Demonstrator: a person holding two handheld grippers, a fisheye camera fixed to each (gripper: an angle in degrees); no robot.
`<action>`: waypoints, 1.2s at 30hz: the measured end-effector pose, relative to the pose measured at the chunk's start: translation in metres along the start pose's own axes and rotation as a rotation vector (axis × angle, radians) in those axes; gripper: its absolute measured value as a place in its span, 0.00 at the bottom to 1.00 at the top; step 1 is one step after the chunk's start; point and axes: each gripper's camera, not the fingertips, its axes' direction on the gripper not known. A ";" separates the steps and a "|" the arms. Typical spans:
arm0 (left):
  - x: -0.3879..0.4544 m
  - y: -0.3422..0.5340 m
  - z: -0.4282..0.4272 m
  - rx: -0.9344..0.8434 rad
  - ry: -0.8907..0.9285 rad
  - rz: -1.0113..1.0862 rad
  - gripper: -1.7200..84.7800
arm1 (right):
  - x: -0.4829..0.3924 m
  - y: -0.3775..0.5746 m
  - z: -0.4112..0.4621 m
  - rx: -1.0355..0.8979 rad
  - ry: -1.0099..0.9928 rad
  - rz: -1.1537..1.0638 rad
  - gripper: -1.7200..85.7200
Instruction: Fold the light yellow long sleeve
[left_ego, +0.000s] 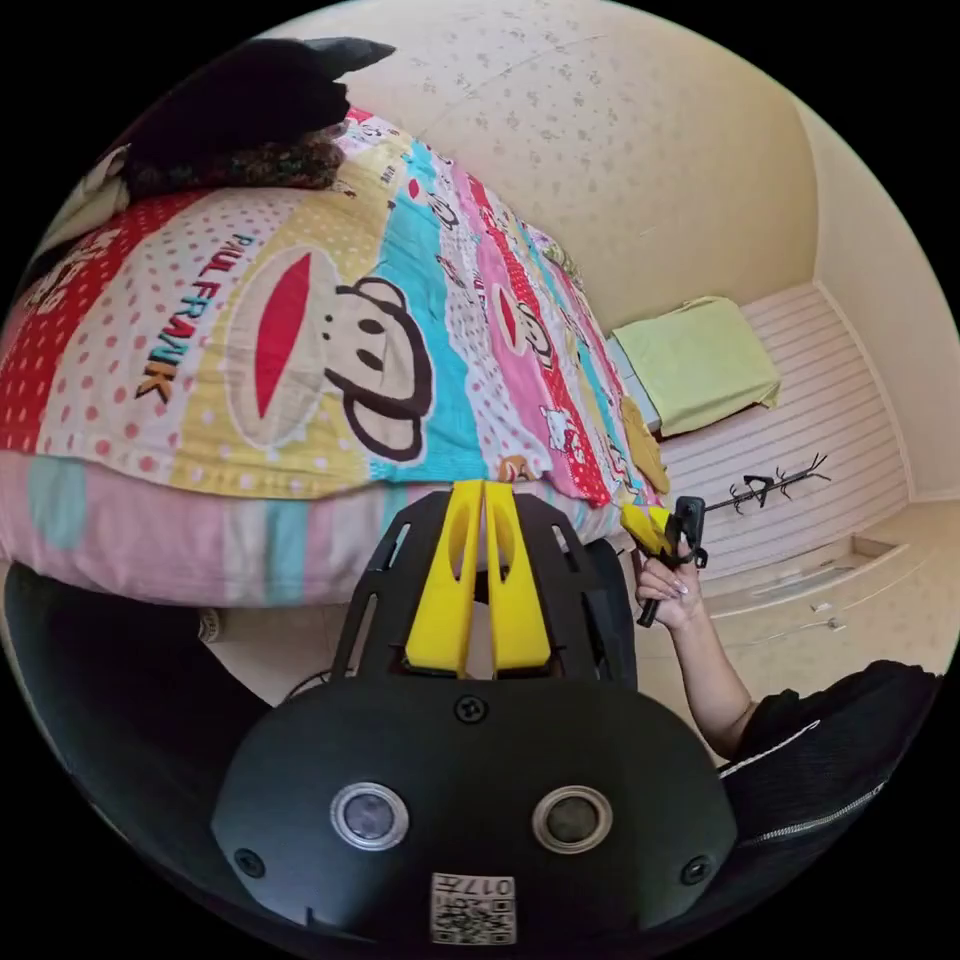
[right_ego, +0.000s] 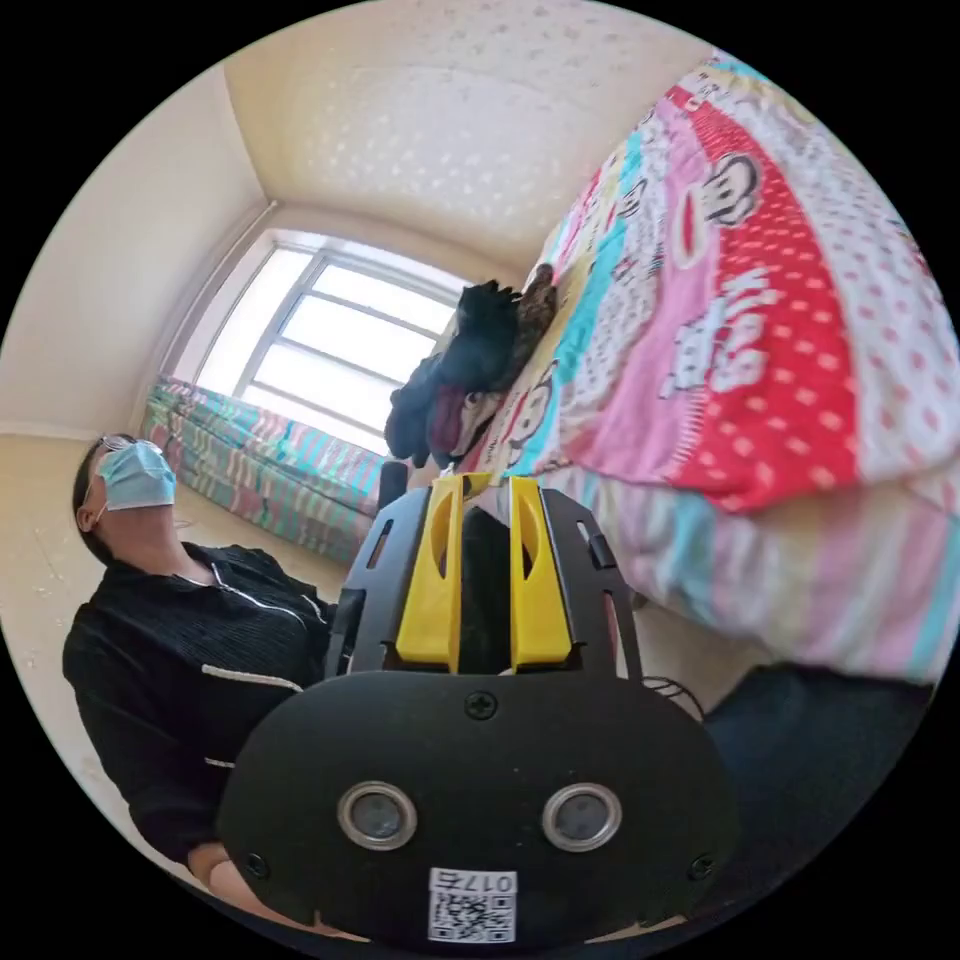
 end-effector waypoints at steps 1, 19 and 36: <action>0.010 -0.009 0.009 -0.031 -0.010 0.027 0.02 | -0.004 0.014 -0.035 0.056 0.075 0.005 0.13; 0.472 -0.110 0.453 -0.181 0.075 1.081 0.21 | -0.008 -0.031 -0.362 0.628 1.145 -0.021 0.20; 0.546 -0.078 0.674 -0.224 -0.270 1.248 0.05 | 0.033 -0.095 -0.392 0.681 1.107 0.011 0.10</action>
